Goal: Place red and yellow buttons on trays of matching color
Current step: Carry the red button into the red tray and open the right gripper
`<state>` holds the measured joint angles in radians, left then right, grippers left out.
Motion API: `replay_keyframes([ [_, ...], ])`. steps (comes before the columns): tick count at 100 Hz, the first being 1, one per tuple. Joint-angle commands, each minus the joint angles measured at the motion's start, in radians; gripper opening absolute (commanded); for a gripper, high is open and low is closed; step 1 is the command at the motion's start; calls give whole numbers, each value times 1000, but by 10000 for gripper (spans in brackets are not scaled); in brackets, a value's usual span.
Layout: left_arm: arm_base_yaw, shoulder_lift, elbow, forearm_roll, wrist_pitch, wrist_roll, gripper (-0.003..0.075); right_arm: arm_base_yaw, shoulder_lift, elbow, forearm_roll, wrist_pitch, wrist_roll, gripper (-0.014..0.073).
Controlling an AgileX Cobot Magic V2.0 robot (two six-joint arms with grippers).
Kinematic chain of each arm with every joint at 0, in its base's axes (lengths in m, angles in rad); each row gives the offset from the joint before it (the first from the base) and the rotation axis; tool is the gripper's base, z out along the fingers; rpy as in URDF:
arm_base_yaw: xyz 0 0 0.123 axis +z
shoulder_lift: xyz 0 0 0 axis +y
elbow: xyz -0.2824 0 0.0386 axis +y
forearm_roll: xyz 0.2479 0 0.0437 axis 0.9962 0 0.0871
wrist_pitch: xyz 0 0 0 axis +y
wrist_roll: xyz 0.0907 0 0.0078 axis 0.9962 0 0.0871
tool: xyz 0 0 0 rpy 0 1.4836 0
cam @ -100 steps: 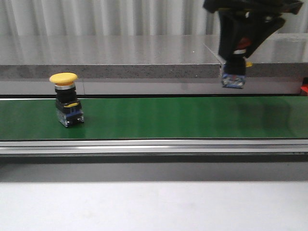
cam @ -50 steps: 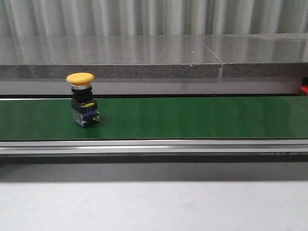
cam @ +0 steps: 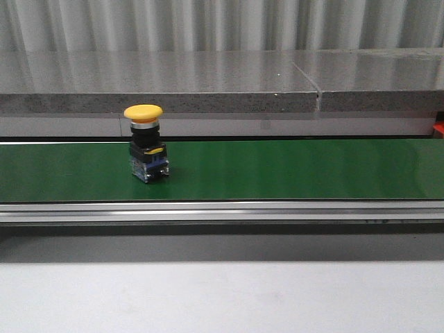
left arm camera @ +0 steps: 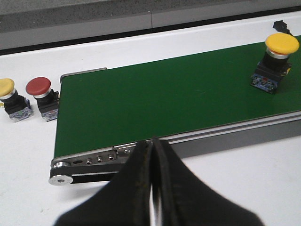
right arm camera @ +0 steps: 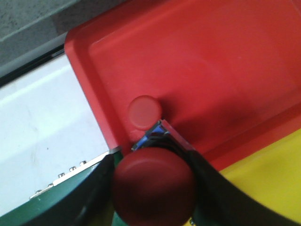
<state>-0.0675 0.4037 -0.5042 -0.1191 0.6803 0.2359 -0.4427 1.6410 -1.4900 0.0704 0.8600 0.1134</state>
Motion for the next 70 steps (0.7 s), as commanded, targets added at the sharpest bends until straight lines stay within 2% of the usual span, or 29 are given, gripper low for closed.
replay_keyframes([
  [1, -9, 6, -26, -10, -65, -10, -21, -29, -39, -31, 0, -78, 9, 55],
  [21, -9, 6, -26, -10, -65, -10, -21, -88, 6, -29, 0, -120, 90, 55],
  [43, -9, 6, -26, -10, -65, -10, -21, -97, 74, -29, 4, -206, 91, 55],
  [70, -9, 6, -26, -10, -65, -10, -21, -97, 192, -29, 93, -281, 91, 55],
])
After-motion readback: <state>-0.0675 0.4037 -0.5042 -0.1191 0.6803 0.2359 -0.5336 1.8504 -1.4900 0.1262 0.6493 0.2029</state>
